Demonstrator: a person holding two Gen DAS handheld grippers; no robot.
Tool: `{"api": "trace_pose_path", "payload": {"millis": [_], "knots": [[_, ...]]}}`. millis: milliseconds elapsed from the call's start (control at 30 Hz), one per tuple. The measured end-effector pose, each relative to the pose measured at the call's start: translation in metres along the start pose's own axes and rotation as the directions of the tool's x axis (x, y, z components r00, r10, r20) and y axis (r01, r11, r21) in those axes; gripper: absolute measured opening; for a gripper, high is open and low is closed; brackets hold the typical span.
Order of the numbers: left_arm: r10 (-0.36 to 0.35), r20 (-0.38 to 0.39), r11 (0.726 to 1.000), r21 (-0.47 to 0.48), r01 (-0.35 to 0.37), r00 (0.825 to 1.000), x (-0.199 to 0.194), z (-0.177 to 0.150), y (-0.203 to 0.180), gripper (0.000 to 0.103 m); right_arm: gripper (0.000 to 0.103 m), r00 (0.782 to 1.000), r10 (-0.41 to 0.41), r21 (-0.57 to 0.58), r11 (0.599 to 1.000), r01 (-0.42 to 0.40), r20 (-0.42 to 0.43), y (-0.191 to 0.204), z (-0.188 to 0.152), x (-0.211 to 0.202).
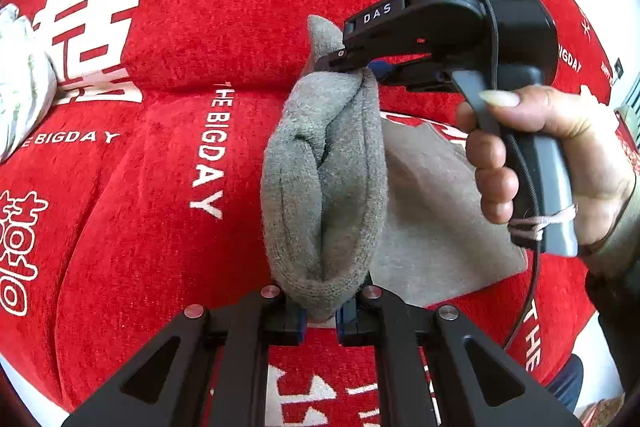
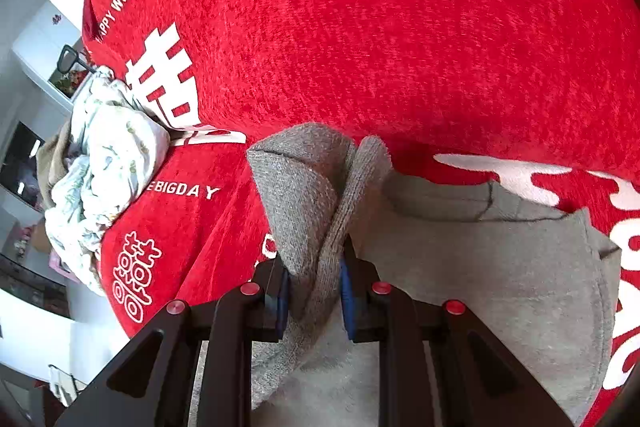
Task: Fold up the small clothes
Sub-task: 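Lift the sweatshirt edge with the left gripper while the right gripper holds the fold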
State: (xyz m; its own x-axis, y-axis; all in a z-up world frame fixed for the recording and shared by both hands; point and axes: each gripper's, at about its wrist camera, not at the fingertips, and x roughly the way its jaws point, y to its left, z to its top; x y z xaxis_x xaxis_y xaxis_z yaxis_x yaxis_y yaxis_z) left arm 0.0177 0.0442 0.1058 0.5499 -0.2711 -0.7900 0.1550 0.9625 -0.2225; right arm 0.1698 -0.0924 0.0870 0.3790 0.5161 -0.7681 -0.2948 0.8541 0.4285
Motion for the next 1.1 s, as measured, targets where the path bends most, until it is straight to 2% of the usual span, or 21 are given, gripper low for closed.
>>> {"api": "trace_pose_path", "payload": {"millis": [233,767,1100], "knots": [[0.011,0.000,0.999,0.051,-0.011,1.000,-0.002,0.003,-0.020,0.011,0.023,0.999,0.047,0.040,0.998,-0.047,0.004,-0.019,0.000,-0.014],[0.014,-0.012,0.990,0.138,-0.012,1.000,0.002,0.007,-0.064,0.011,0.023,0.998,0.057,0.061,0.996,-0.058,0.011,-0.050,0.000,-0.042],[0.020,-0.029,0.982,0.189,-0.014,0.999,0.009,0.008,-0.089,0.011,0.023,0.998,0.059,0.030,0.998,-0.059,0.000,-0.065,-0.001,-0.051]]}}
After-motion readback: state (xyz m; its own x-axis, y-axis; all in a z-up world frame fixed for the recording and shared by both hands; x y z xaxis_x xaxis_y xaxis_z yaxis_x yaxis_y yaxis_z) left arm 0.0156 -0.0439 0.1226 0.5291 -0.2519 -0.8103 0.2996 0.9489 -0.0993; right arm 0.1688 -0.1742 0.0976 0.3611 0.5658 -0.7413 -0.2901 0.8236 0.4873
